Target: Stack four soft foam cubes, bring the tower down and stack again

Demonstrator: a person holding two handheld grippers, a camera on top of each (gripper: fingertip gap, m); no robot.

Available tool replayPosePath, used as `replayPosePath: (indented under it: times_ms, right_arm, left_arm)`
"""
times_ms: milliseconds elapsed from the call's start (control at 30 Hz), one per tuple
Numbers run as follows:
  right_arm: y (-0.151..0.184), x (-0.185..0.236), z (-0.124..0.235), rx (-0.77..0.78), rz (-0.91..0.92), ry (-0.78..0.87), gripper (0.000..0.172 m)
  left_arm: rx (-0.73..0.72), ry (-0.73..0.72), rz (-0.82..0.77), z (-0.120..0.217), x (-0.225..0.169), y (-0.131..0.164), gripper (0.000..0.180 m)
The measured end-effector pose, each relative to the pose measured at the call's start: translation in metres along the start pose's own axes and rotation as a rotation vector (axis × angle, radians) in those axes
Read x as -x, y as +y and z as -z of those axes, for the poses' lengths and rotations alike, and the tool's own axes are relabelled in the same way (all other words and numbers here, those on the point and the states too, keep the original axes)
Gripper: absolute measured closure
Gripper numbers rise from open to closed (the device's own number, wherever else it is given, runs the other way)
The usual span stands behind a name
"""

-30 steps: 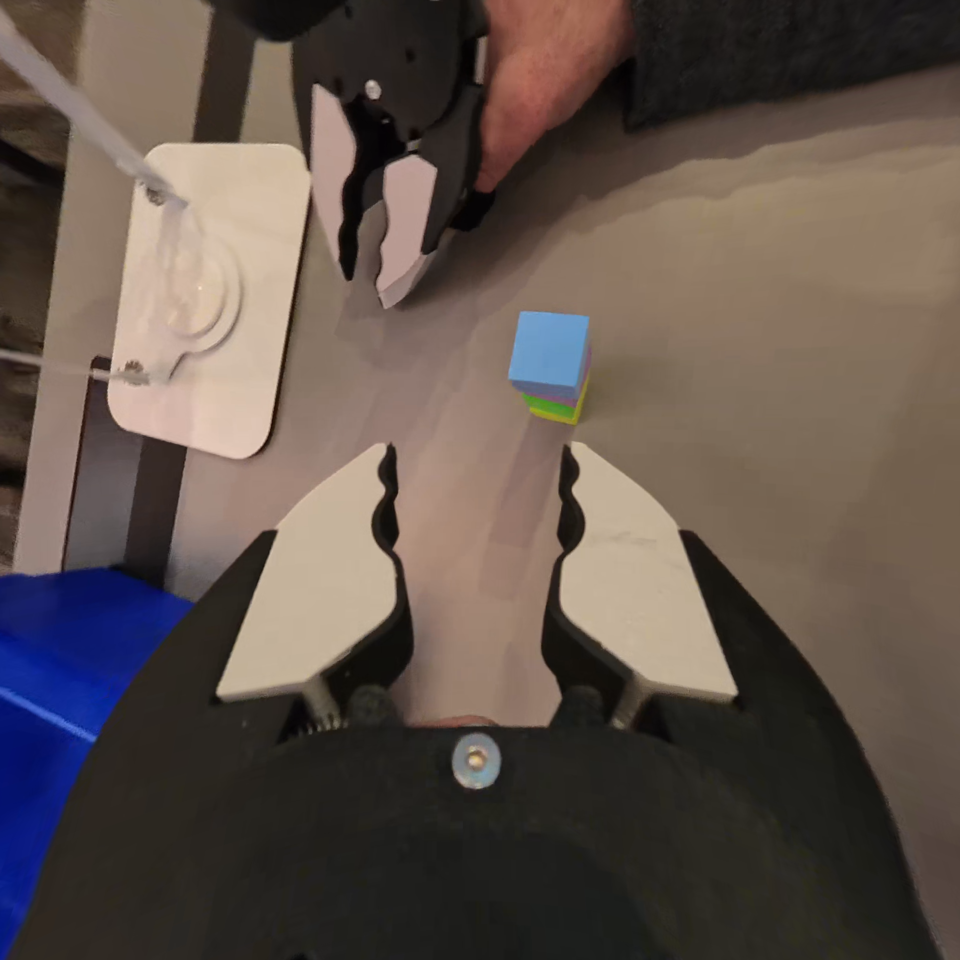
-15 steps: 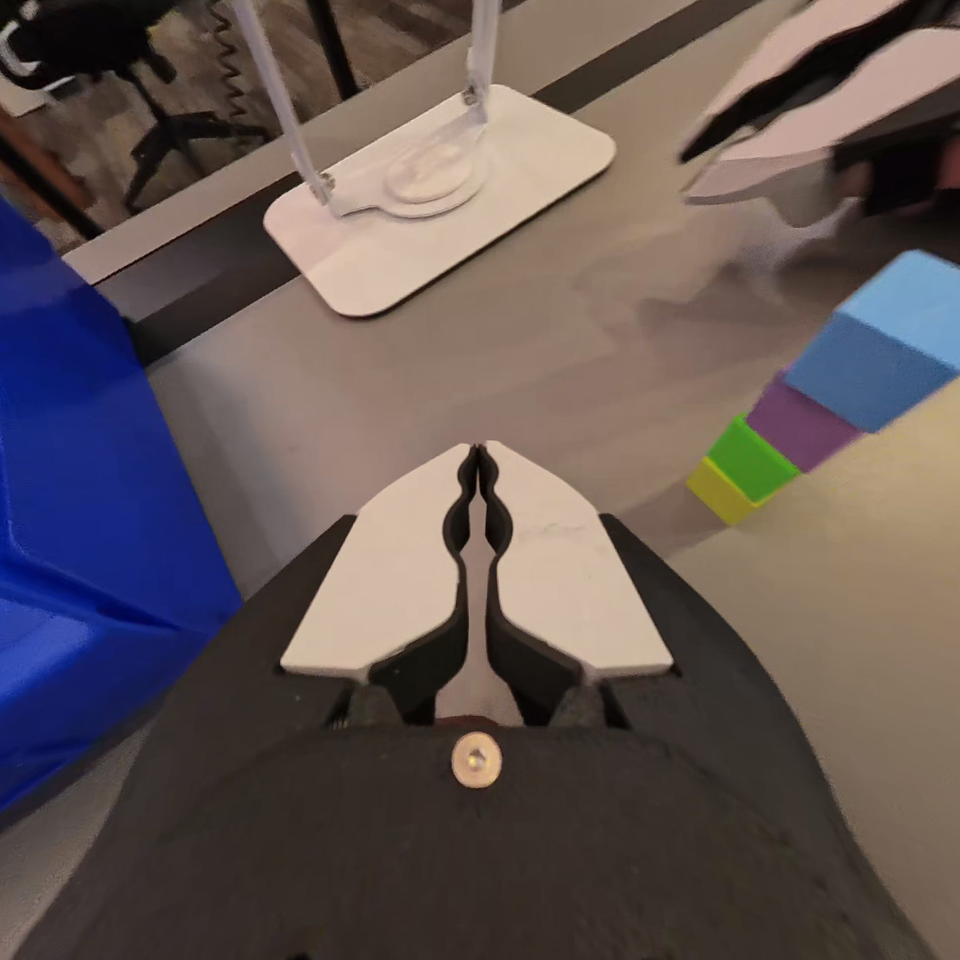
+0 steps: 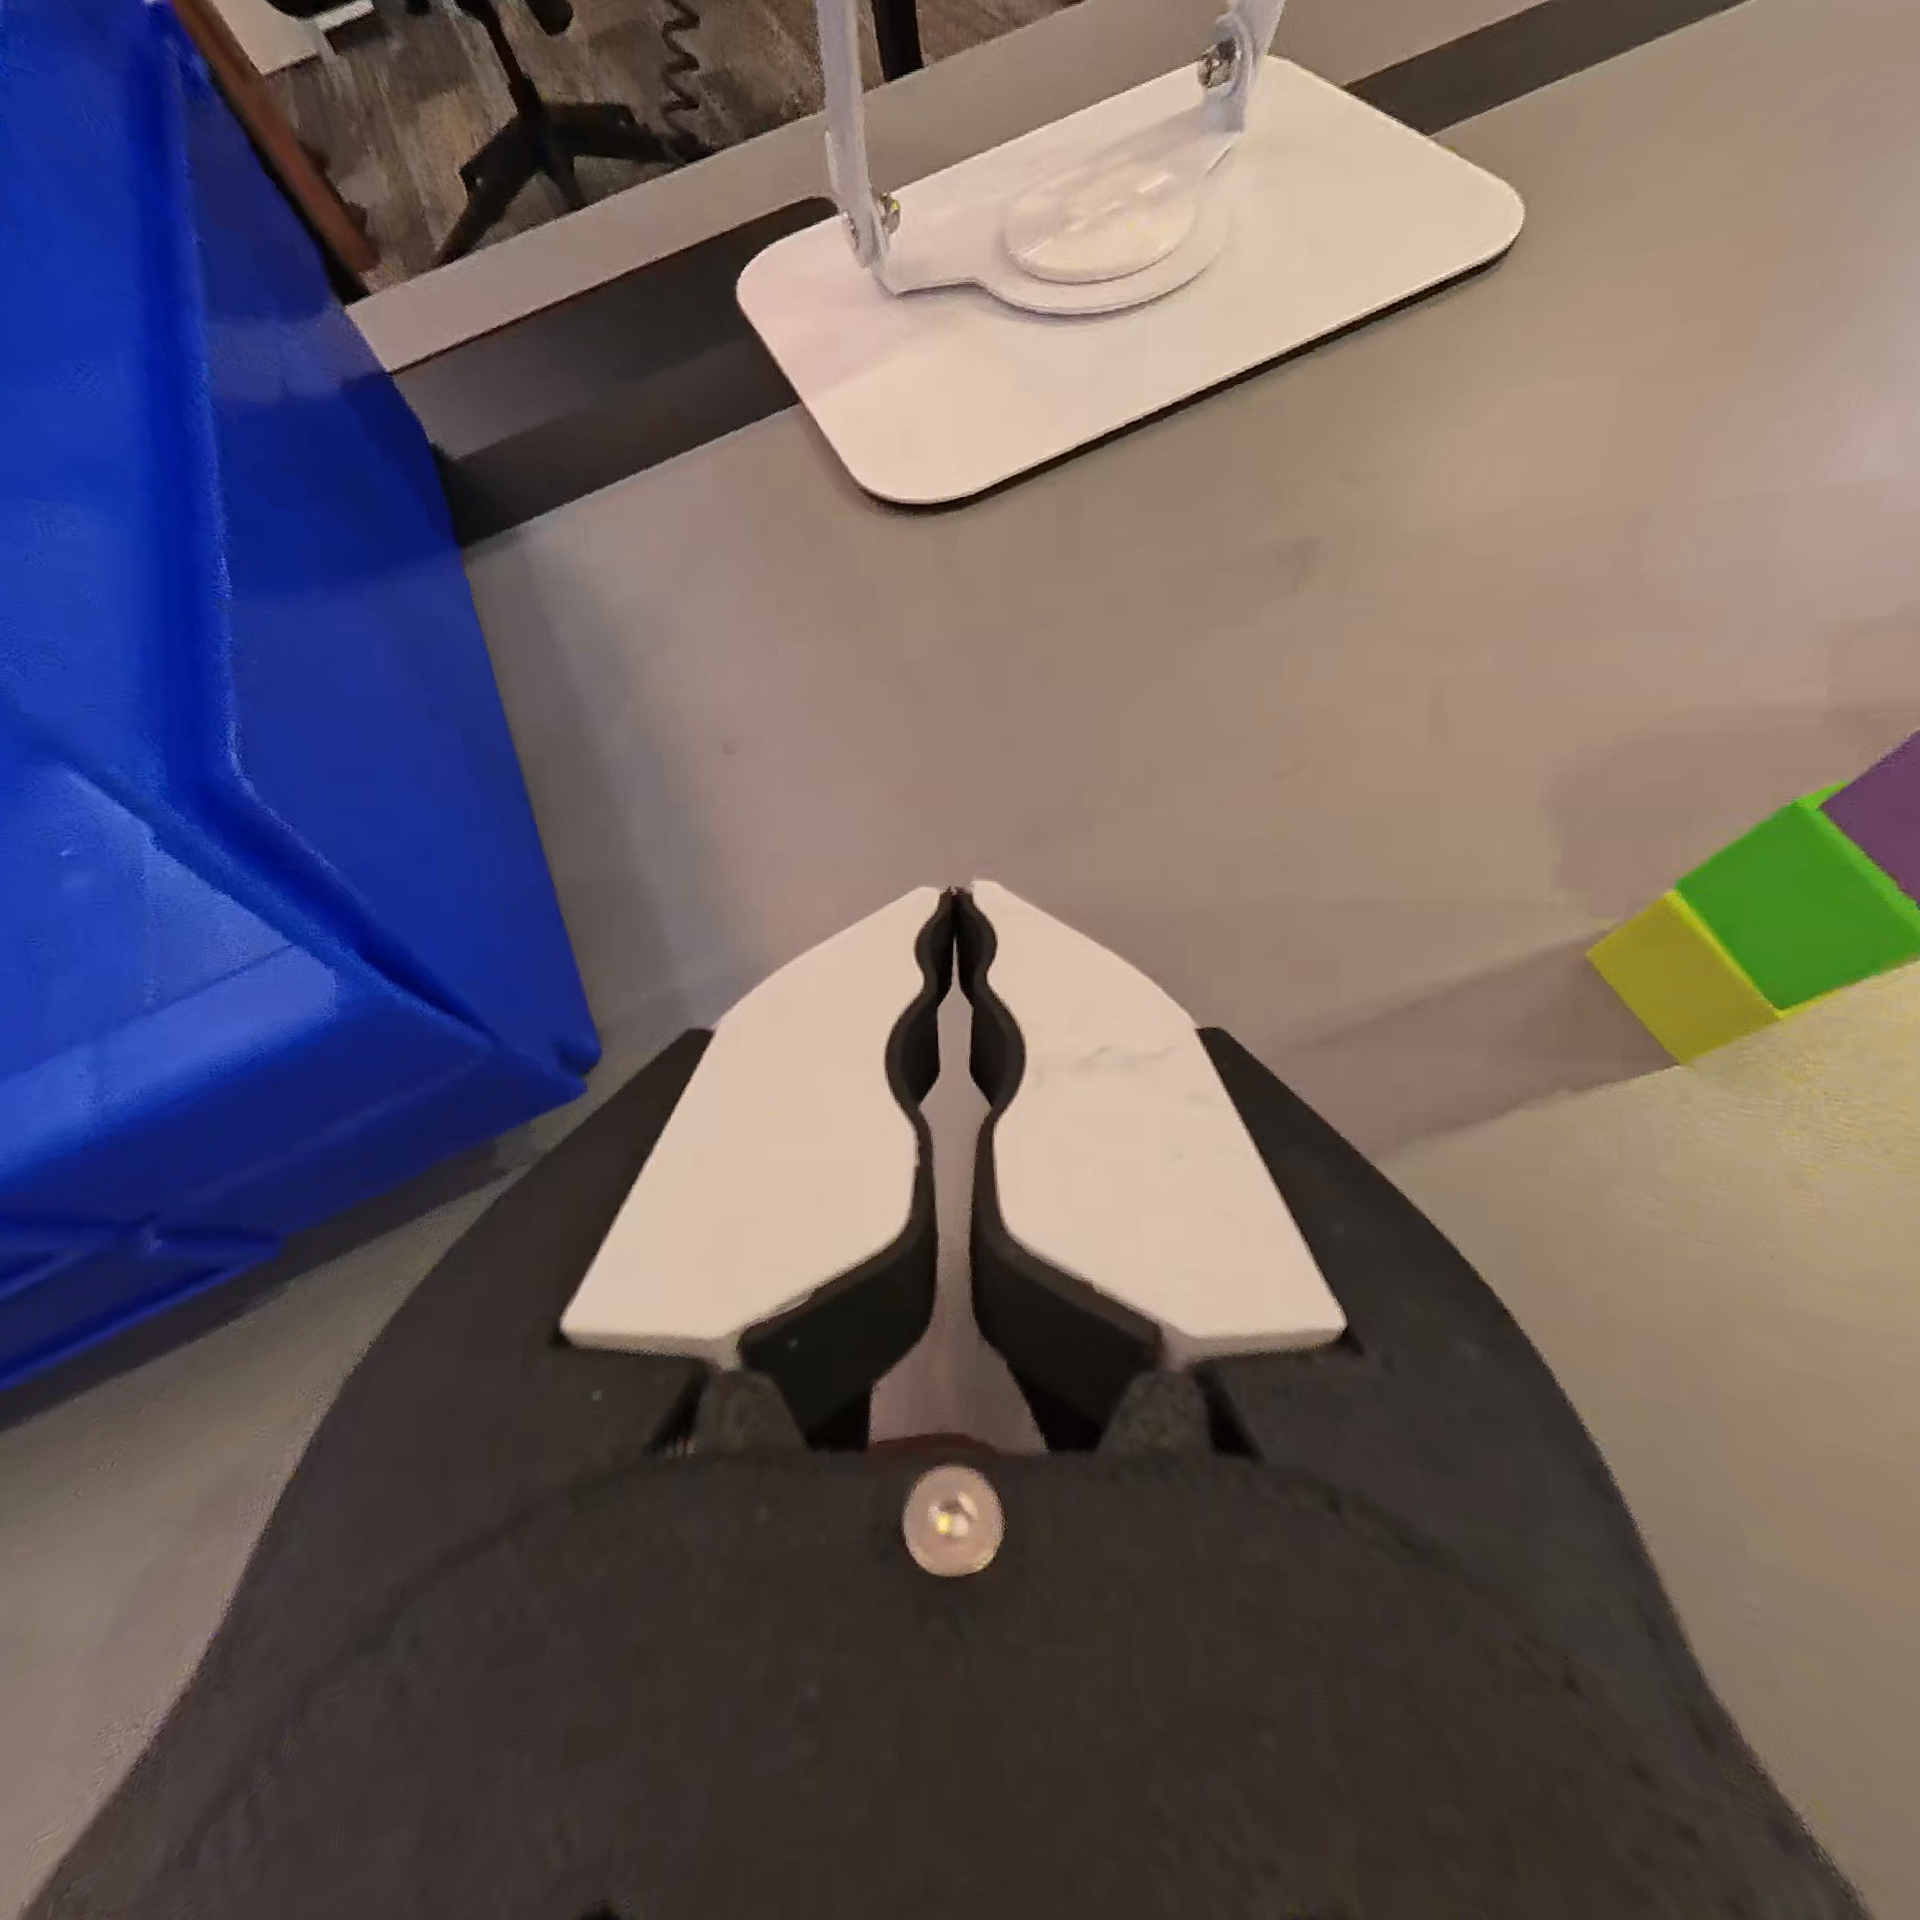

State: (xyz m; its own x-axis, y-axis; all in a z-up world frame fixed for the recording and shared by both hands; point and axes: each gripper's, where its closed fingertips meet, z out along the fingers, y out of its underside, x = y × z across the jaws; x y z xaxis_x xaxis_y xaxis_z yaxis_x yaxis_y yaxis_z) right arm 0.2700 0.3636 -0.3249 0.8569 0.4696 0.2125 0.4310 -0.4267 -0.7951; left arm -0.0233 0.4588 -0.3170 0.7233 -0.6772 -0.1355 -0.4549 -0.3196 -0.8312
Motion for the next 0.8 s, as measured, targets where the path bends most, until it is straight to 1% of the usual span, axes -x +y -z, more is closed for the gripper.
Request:
replayPosePath:
  times_ms: [67, 167, 333, 467, 600, 667, 700, 767, 800]
  right_arm:
    - [0.003, -0.008, -0.001, 0.014, -0.029, 0.011, 0.172]
    - [0.008, -0.014, 0.0, 0.034, -0.024, 0.031, 0.172]
    - [0.02, -0.03, 0.002, 0.071, -0.031, 0.052, 0.172]
    - [0.039, -0.052, 0.009, 0.125, -0.053, 0.091, 0.172]
    - [0.045, -0.068, 0.017, 0.113, -0.108, 0.103, 0.172]
    - [0.047, -0.072, 0.018, 0.11, -0.121, 0.106, 0.172]
    - [0.047, -0.072, 0.018, 0.11, -0.122, 0.104, 0.172]
    - [0.047, -0.071, 0.018, 0.114, -0.117, 0.101, 0.172]
    - [0.047, -0.07, 0.018, 0.116, -0.114, 0.099, 0.172]
  left_arm:
    - [0.002, -0.006, 0.004, 0.0, 0.002, 0.0, 0.18]
    - [0.031, -0.039, -0.003, 0.0, 0.007, 0.006, 0.18]
    - [0.041, -0.052, 0.076, 0.011, 0.015, 0.015, 0.18]
    - [0.065, -0.056, 0.101, 0.022, 0.014, 0.026, 0.18]
    - [0.096, -0.057, 0.121, 0.026, 0.007, 0.032, 0.18]
    - [0.108, -0.027, 0.127, 0.022, -0.009, 0.03, 0.18]
    - [0.117, 0.008, 0.121, 0.017, -0.025, 0.026, 0.18]
    - [0.134, 0.116, 0.11, 0.002, -0.073, 0.012, 0.18]
    - [0.15, 0.189, 0.074, -0.007, -0.106, 0.004, 0.18]
